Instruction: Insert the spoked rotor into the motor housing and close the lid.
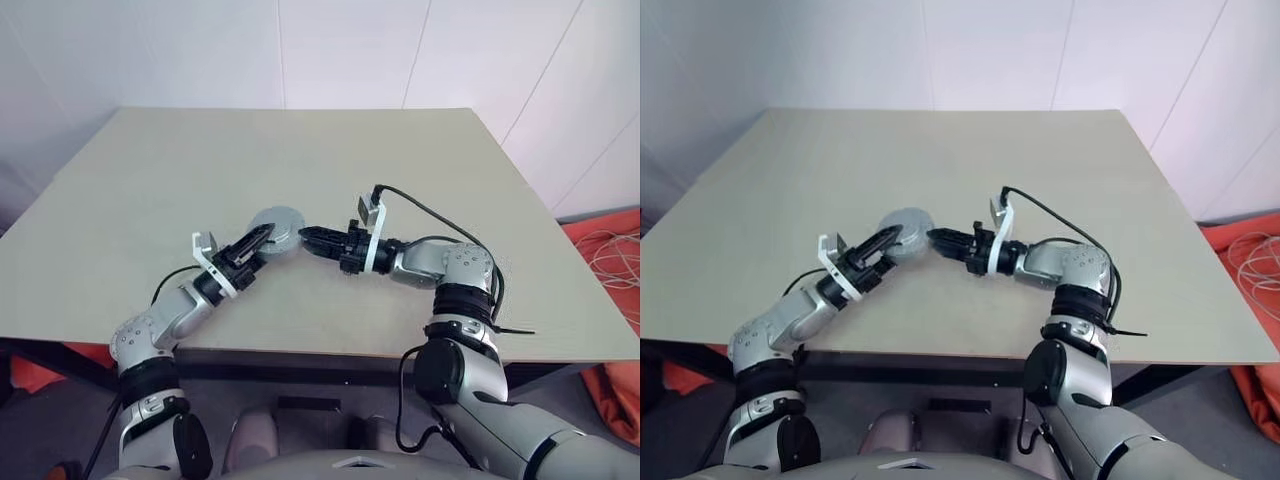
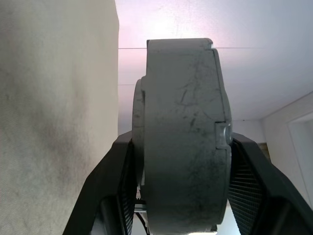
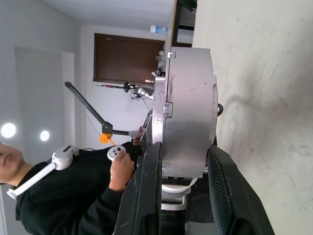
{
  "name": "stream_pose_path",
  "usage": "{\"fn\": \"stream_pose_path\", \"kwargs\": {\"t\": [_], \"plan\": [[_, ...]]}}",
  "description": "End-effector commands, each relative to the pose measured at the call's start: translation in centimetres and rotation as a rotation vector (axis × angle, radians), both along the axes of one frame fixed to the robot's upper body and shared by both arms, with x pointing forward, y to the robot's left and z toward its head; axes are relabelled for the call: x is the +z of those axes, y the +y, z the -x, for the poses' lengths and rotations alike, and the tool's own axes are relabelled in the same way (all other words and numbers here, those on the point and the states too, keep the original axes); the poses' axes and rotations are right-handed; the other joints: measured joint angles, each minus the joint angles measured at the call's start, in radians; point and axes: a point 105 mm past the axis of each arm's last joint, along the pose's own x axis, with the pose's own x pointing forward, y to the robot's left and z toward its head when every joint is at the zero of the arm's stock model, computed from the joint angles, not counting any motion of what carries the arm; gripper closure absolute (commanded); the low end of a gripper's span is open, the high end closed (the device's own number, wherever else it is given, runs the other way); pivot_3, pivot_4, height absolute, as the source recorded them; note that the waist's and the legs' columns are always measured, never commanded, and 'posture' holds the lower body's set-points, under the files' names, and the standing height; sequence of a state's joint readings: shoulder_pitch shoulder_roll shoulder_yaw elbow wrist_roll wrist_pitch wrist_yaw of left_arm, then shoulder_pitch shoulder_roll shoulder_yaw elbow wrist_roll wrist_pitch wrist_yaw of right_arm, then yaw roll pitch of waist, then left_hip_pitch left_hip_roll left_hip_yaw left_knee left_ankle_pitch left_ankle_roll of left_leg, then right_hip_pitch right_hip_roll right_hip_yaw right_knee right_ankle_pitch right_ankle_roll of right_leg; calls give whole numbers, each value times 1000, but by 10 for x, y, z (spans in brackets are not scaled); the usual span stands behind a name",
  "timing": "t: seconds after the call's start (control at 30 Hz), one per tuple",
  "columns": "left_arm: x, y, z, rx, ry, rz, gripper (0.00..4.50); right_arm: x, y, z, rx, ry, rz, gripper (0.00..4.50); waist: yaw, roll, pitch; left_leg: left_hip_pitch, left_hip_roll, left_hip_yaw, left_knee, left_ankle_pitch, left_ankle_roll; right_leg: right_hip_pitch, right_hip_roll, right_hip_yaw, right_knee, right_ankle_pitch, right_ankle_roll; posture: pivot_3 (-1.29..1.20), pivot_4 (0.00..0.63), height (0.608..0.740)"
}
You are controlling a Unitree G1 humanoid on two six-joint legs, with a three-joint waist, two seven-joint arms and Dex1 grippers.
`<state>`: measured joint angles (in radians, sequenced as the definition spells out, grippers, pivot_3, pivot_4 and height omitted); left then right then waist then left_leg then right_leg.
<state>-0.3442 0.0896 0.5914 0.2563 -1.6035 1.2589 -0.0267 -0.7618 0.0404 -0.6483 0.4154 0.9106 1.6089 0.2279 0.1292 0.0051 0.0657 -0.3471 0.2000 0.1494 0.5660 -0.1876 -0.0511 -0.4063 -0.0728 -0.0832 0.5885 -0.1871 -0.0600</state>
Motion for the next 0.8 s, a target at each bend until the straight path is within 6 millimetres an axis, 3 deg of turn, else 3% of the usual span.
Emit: {"fn": "stream_pose_path", "kwargs": {"t": [0.03,0.27,0.47,0.8], "plan": [[11,2,-1,9,-43,-6,2404,15,0,-2,1,-57,-9,3406,0,0,0,0,0,0,0,0,0,0,0,0,0,0,0,0,0,740],[8,1,1,-1,-35,-20,2404,20,4,2,41,-83,-23,3406,-1,0,0,0,0,0,2,0,0,0,0,0,0,1,1,0,0,740],[5,0,2,-12,-31,-34,2404,11,13,10,58,-102,38,3406,-1,0,0,-1,0,0,2,0,0,0,0,0,0,1,2,0,0,740],[7,0,2,-6,-39,-37,2404,9,9,5,13,-95,55,17,-2,0,0,-1,0,0,4,0,0,0,0,0,1,1,2,0,0,740]]}}
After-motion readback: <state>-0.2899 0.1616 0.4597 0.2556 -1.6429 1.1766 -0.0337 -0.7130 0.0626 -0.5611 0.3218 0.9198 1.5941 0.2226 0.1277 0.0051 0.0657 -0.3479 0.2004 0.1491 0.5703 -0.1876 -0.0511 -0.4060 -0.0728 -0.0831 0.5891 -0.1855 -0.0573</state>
